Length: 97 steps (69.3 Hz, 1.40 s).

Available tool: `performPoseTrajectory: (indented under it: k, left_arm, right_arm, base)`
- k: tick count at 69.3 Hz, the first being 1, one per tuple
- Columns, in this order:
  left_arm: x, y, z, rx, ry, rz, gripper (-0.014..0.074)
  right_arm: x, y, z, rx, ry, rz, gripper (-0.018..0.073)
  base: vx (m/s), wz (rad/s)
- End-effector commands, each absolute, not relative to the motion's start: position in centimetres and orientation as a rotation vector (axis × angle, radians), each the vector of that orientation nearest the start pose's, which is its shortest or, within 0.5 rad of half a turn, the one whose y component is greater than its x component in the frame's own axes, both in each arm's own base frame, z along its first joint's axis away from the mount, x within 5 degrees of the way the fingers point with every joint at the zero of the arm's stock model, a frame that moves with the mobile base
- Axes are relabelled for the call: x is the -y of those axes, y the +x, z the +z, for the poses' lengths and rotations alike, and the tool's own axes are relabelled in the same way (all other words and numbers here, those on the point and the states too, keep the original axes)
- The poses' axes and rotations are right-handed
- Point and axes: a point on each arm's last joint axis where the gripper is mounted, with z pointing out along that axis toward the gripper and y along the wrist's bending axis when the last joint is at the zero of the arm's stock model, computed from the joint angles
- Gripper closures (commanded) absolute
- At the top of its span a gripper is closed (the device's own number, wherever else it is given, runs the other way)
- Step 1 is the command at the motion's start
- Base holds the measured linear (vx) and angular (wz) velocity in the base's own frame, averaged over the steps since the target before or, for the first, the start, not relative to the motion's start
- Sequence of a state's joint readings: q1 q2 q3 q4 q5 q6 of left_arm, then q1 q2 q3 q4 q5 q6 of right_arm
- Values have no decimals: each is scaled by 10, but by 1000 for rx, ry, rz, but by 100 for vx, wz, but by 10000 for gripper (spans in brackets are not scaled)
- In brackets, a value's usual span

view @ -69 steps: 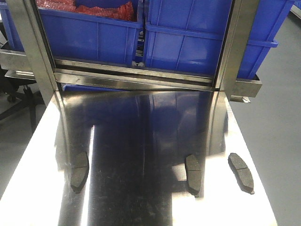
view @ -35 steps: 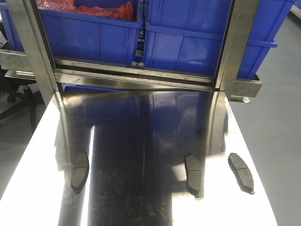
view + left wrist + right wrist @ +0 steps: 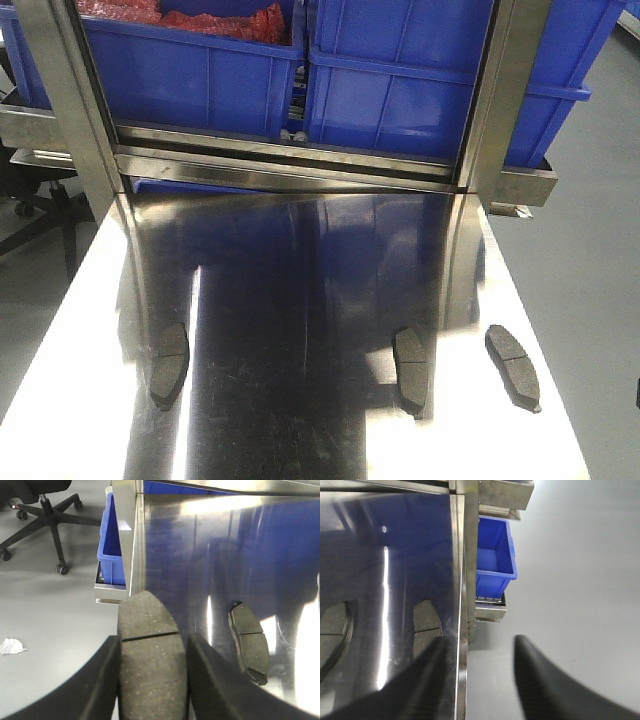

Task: Move and align brake pads A on conveyor
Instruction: 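Move the right gripper down to the outermost brake pad on its side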

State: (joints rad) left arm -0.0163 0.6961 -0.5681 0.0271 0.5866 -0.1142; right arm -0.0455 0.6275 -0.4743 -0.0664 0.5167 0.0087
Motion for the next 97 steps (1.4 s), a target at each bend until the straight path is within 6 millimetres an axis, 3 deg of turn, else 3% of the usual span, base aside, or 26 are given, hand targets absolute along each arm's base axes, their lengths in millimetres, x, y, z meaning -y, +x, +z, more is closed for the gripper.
performPoseTrajectory:
  k: [1,8,22,29,50,65,82,97]
  left_arm:
    - [2,137,308,-2086,-80,-53,468]
    - [2,137,308,-2086,-80,-53,468]
    - [2,137,308,-2086,-80,-53,468]
    - [2,137,308,-2086,-80,-53,468]
    - [2,137,308,-2086,-80,-53,468]
    - [2,137,308,-2086,-80,-53,468]
    - [2,137,308,-2086,-80,-53,468]
    - [2,137,308,-2086,-80,-53,468]
  right_arm:
    - [9,129,292,-2050,0,-108,-35]
    - [9,131,295,-2004,3,-99,-170]
    - [8,139,300,-2011,38,-50,-154]
    - [9,157,303,-2131,33,-53,-132]
    - [11,236,302,-2473,-43,-48,-71]
    - [3,278,269,-2619,-108,86,-37]
    - [-25,299,225,-2734,-287,79,-35]
    - [-28,311,196,-2816,-256,88,-35]
  base:
    - [0,0]
    - [0,0]
    - [0,0]
    - [0,0]
    - [0,0]
    - [0,0]
    - [0,0]
    - [0,0]
